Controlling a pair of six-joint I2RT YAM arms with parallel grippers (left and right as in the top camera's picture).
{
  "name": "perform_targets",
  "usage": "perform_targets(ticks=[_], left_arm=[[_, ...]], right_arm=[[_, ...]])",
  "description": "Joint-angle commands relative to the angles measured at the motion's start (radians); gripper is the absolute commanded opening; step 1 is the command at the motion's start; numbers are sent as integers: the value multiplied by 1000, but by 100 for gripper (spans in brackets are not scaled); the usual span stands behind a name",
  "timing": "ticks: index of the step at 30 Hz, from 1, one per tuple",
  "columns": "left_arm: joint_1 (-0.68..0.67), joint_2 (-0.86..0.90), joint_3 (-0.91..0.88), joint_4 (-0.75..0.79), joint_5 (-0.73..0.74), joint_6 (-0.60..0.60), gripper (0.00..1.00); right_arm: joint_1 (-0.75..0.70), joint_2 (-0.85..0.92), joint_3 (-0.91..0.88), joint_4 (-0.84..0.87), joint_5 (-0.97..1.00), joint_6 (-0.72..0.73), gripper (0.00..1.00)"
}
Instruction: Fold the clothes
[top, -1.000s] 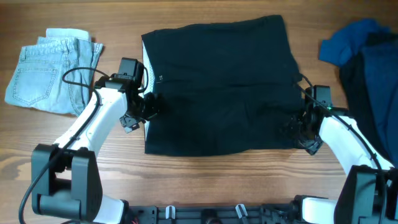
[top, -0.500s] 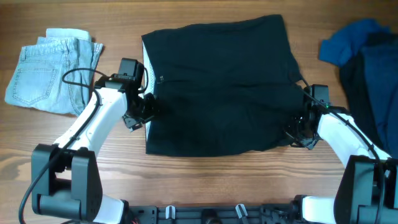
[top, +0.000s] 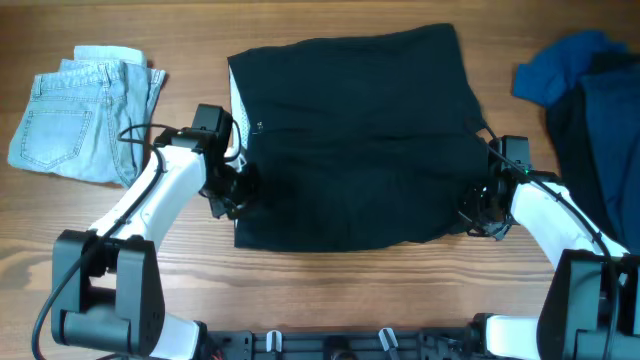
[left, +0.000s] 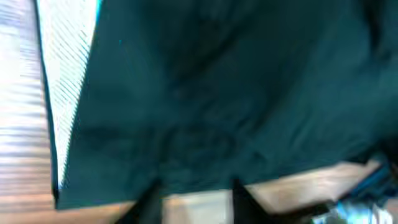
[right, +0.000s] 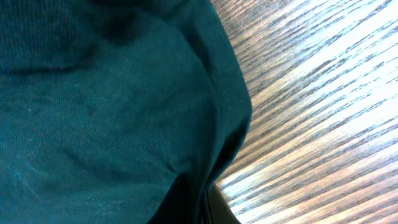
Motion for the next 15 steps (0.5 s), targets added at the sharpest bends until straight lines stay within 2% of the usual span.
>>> perform_targets(ticks=[1,4,7,8,10,11,12,13,15], left_arm=[[3,8,-6,-82,32,-46,22],[-45,8,-7,-135,-156,-190,27],[-164,8,-7,-138,-297,-385,37],[-226,8,-7,-138,-356,-459,47],[-316,8,-7,-137,-434,-544,59],[-341,8,-7,-137,-468,-578,83],[-352,8,-7,-138,-485,-597,90],[-352,8,-7,-138,-485,-616,91],[-352,8,-15,-138,-482,-642,86]], right_arm=[[-3,34,-12,3,-22,-5,6],[-3,34,-12,8,-22,-5,6],[-3,34,-12,16,-22,-5,7],[-3,34,-12,16,-22,-6,7],[-3,34,-12,17,-22,-5,9],[-3,34,-12,17,-22,-5,9],[-3,34,-12,17,-22,-6,9],[-3,34,-12,17,-21,-6,10],[-3,34,-12,20,-21,-6,9]])
